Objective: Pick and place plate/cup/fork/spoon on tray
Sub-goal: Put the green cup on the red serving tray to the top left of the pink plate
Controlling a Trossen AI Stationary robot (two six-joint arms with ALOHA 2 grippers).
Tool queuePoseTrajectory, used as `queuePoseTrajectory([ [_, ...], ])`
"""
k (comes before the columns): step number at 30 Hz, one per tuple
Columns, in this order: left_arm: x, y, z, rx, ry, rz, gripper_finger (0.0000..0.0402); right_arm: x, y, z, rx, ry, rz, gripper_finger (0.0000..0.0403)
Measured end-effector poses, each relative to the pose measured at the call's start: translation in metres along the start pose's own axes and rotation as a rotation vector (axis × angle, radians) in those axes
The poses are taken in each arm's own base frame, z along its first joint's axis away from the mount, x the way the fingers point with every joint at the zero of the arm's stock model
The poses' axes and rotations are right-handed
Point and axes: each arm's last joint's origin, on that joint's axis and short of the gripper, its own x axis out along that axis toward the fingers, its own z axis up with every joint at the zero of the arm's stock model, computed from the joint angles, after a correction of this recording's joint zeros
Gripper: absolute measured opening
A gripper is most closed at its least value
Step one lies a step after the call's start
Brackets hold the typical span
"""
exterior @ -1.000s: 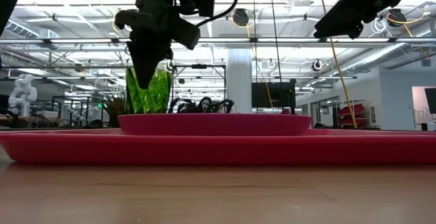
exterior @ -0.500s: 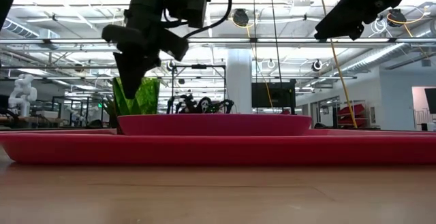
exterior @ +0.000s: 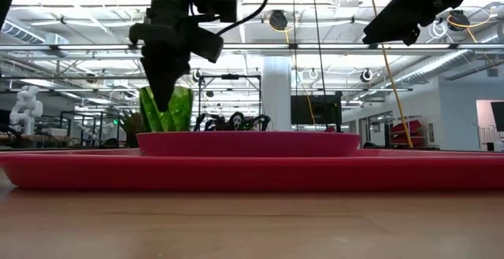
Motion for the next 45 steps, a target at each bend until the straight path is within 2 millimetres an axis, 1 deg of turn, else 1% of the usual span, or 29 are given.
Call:
queuePoseTrajectory([
  [6,0.0004,0.0002,-0.0009,0.001,0.007,0.005,0.0025,0.0000,0.0001,0.0000,0.000,0.000,0.001,0.0148],
  [11,0.0003,0.0003,-0.0012,0.006,0.010,0.006,0.0009,0.0000,0.0000,0.0000,0.000,0.000,0.001,0.0148],
  [13,0.0003,0.0005,-0.0011,0.005,0.009,0.007,0.0009,0.0000,0.0001,0.0000,0.000,0.000,0.001,0.0148],
  [18,0.0000,0.0006,-0.0012,0.000,0.008,0.009,0.0046,0.0000,0.0000,0.0000,0.000,0.000,0.001,0.0148],
  [21,0.0000,0.0006,-0.0012,0.000,0.008,0.009,0.0058,0.0000,0.0000,0.0000,0.000,0.000,0.001,0.0148],
  [42,-0.0005,0.0002,-0.0013,0.006,0.006,0.010,0.0063,0.0000,0.0000,0.0000,0.001,0.000,0.001,0.0148],
  [45,-0.0005,0.0002,-0.0014,0.008,0.006,0.010,0.0074,0.0000,0.0000,0.0000,0.001,0.000,0.001,0.0148],
])
